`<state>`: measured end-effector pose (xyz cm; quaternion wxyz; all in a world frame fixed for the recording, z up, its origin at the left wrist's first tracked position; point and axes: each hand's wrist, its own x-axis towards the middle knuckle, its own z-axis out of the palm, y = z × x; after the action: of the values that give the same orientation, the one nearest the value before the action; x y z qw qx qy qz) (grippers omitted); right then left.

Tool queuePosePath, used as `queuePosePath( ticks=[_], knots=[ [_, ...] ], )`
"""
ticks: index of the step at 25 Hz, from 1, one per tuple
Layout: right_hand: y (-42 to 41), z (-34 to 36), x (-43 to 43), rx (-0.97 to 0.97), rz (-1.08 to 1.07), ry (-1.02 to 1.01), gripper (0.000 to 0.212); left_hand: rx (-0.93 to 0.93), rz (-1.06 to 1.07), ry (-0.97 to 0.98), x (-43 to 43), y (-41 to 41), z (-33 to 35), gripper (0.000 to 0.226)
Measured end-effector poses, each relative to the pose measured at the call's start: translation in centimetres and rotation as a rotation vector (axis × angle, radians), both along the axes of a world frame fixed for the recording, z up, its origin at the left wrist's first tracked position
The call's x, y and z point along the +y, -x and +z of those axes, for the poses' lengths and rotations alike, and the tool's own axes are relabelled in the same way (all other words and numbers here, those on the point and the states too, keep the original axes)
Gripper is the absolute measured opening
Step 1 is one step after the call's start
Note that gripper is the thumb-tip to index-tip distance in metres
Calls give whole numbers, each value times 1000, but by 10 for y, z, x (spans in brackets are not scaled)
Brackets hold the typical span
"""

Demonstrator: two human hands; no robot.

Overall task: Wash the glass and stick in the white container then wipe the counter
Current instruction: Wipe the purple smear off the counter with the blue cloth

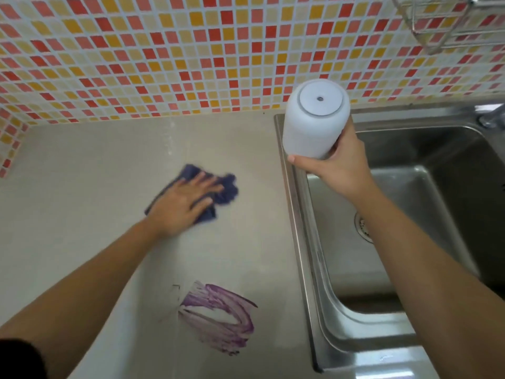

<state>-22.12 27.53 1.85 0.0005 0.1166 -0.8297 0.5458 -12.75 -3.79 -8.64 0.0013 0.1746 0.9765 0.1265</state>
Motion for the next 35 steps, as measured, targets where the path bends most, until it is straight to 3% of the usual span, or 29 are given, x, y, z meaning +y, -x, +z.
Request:
queuePosePath(
  ticks=[3, 5, 7, 9, 10, 12, 14, 16, 19, 21, 22, 24, 26, 27, 29, 31, 35],
  knots=[
    [-3, -1, 4, 5, -13, -13, 95, -91, 401, -5, 15, 54, 3, 47],
    [-9, -5, 2, -1, -14, -20, 96, -122, 267, 6, 62, 51, 8, 52],
    [-17, -7, -1, -23, -1, -15, 94, -140, -54, 4, 86, 7, 10, 62],
    [-29, -13, -9, -55, 19, 4, 92, -146, -210, -15, 58, -47, 8, 61],
    [-37, -18, -17, -80, 37, 14, 92, -114, -185, -32, 30, -64, 10, 58],
    [-57, -31, -35, -136, 97, 29, 92, -72, 97, -23, -35, -84, 7, 54],
    [-76, -46, -54, -180, 143, 36, 92, -111, 525, -28, -76, -84, 9, 57],
    [-89, -57, -71, -199, 174, 39, 91, -120, 673, -48, -55, -77, 11, 58],
    [-97, -62, -84, -201, 161, 31, 85, -68, 268, -63, -2, -135, 5, 56],
    [-97, -62, -84, -180, 155, 40, 84, -87, 169, -105, -20, -188, 9, 54],
    [-96, -62, -83, -179, 152, 41, 83, -61, 241, -137, -44, -200, 12, 53],
    [-94, -60, -79, -184, 138, 33, 82, -27, 621, -147, -96, -192, 18, 49],
    [-93, -60, -80, -185, 145, 26, 82, -29, 955, -101, -132, -146, 19, 44],
    [-93, -62, -82, -182, 146, 25, 82, -35, 1023, -74, -137, -117, 17, 43],
    [-94, -65, -86, -170, 153, 24, 82, -55, 968, -45, -118, -64, 10, 46],
    [-96, -64, -93, -177, 186, 34, 81, -78, 716, -36, -86, -47, 7, 58],
    [-108, -58, -107, -189, 200, 48, 81, -199, 257, -68, -62, -143, 15, 65]
  ],
)
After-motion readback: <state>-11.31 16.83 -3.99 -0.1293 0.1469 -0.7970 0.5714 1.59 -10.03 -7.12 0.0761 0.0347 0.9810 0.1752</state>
